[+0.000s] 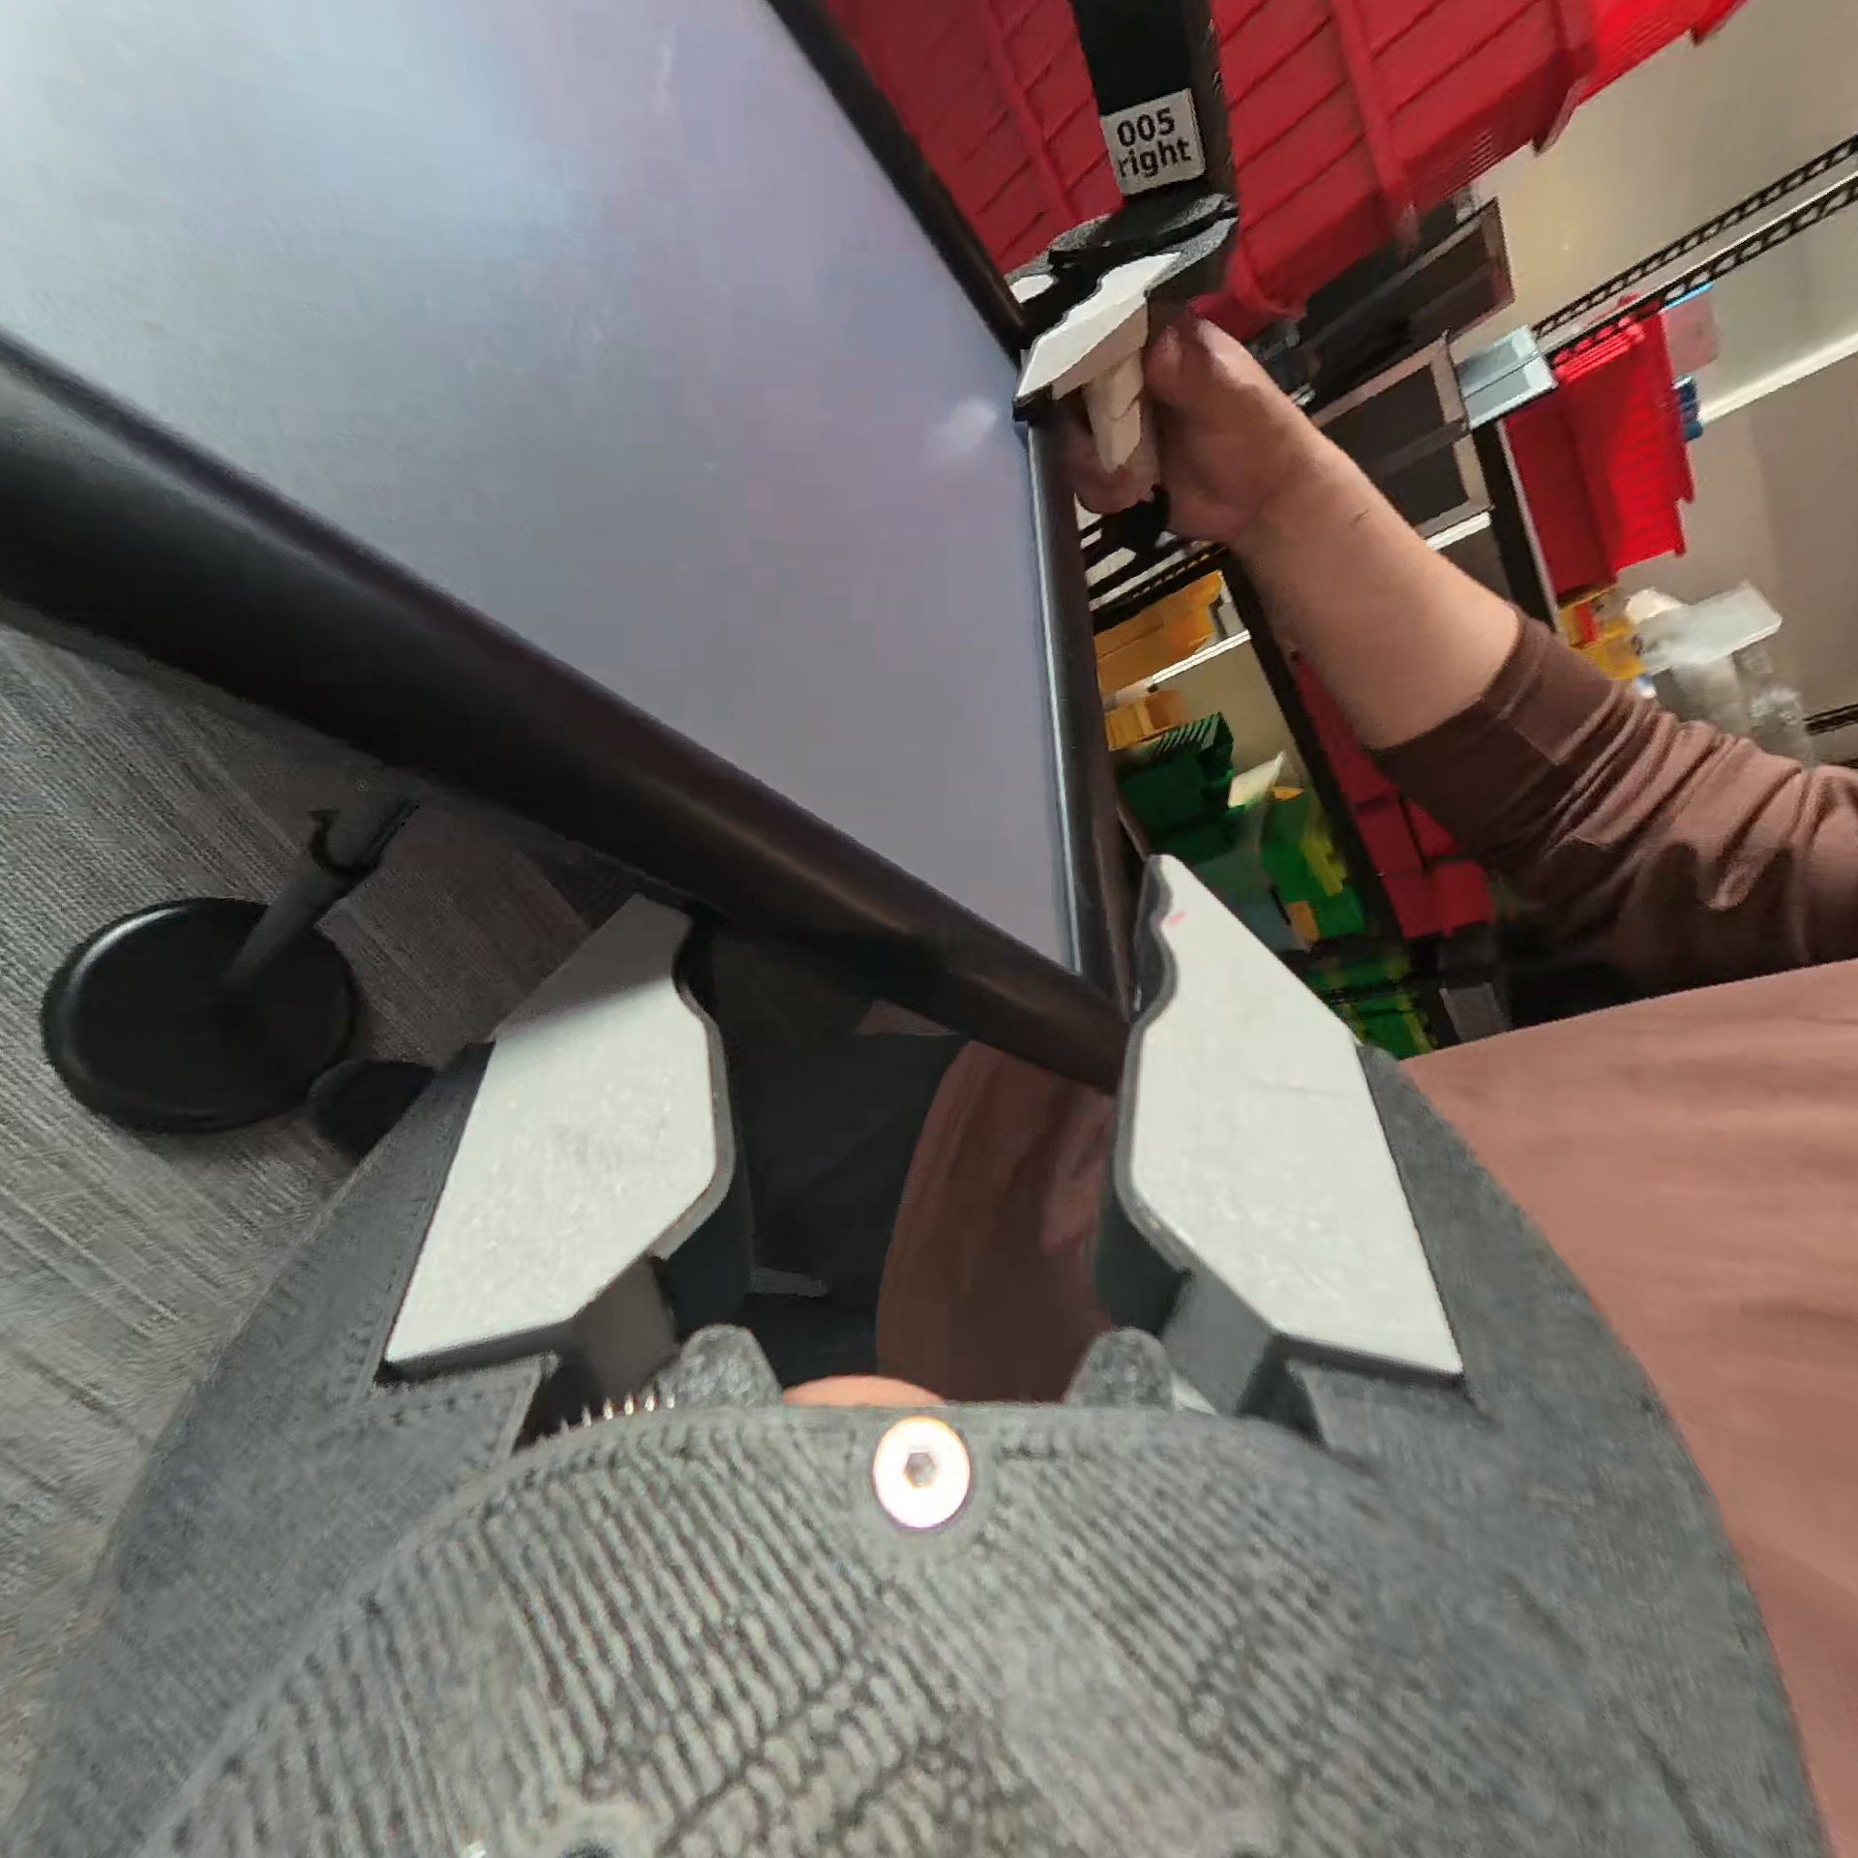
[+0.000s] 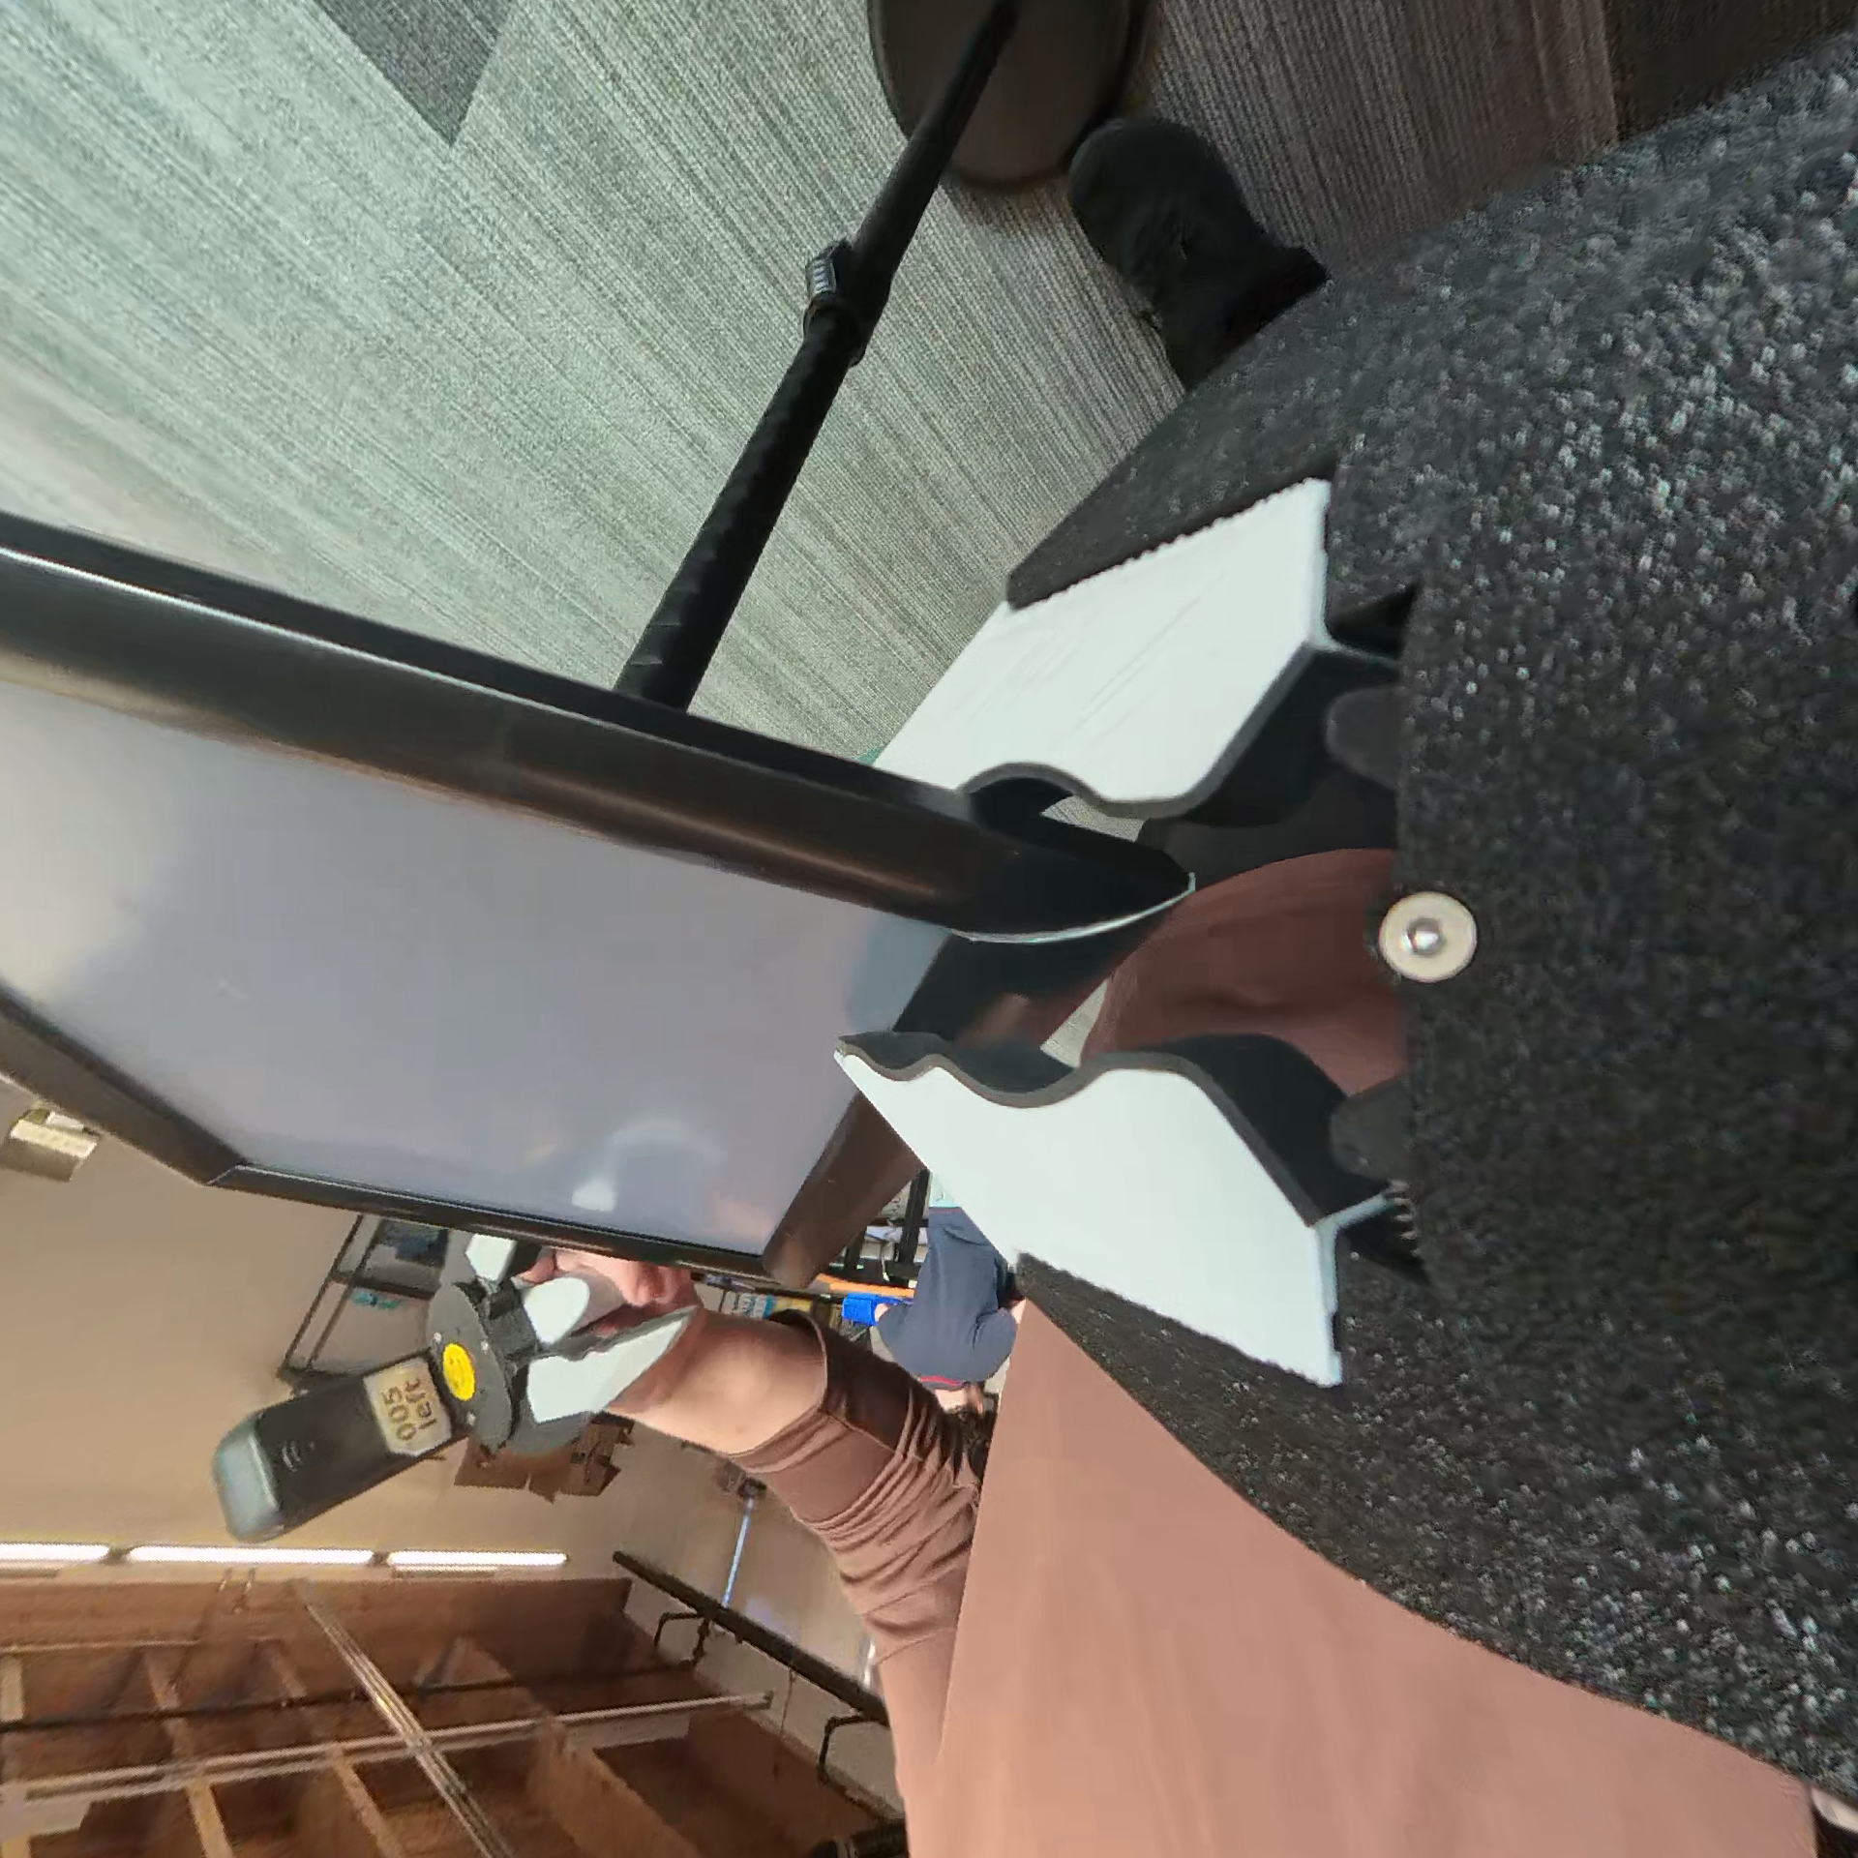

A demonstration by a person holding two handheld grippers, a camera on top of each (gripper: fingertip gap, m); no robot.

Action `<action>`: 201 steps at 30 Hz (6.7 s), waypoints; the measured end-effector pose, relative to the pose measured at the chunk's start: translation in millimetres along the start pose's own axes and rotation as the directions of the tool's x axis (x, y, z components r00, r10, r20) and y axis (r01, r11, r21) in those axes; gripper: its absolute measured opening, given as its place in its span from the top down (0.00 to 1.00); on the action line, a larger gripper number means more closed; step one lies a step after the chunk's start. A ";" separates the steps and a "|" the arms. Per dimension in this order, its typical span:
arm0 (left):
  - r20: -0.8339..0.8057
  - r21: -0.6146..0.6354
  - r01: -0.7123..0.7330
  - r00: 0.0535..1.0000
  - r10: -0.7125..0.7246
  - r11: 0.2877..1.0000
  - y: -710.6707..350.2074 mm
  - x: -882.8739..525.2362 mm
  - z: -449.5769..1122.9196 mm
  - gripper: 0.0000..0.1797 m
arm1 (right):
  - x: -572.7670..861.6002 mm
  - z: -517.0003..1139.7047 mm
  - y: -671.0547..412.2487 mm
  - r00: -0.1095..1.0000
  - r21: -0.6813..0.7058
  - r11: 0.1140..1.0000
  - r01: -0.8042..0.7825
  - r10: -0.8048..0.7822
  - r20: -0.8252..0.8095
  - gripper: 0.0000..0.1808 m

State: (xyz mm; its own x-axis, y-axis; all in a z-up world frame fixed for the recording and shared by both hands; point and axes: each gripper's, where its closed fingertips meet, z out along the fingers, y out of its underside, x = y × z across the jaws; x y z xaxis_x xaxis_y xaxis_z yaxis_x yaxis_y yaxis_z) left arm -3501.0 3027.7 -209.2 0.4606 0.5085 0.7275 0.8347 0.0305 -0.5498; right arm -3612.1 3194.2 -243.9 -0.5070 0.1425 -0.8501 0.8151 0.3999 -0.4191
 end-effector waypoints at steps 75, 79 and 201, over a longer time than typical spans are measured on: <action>-0.146 0.434 0.073 0.989 -0.009 0.898 31.8 -11.3 69.5 0.86 | -8.2 21.1 -83.6 0.949 -0.534 0.797 0.281 -0.315 0.029 0.84; -0.166 0.469 0.078 0.986 0.001 0.880 39.5 -25.0 80.2 0.83 | -25.4 22.5 -83.8 0.936 -0.560 0.778 0.286 -0.351 -0.009 0.85; -0.425 0.049 0.170 0.895 -0.134 0.984 56.7 -104.3 69.8 0.51 | -142.7 1.8 -79.1 0.791 -0.199 0.899 0.391 -0.439 -0.427 0.58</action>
State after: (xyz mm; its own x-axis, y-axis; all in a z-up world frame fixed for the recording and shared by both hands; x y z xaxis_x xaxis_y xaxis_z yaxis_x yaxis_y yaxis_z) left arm -3522.8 3036.5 -344.9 0.4291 0.0855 0.8992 0.8852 0.1582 -0.4375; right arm -3603.7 3140.5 -90.0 -0.8780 0.3241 -0.3522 0.4786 0.5957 -0.6451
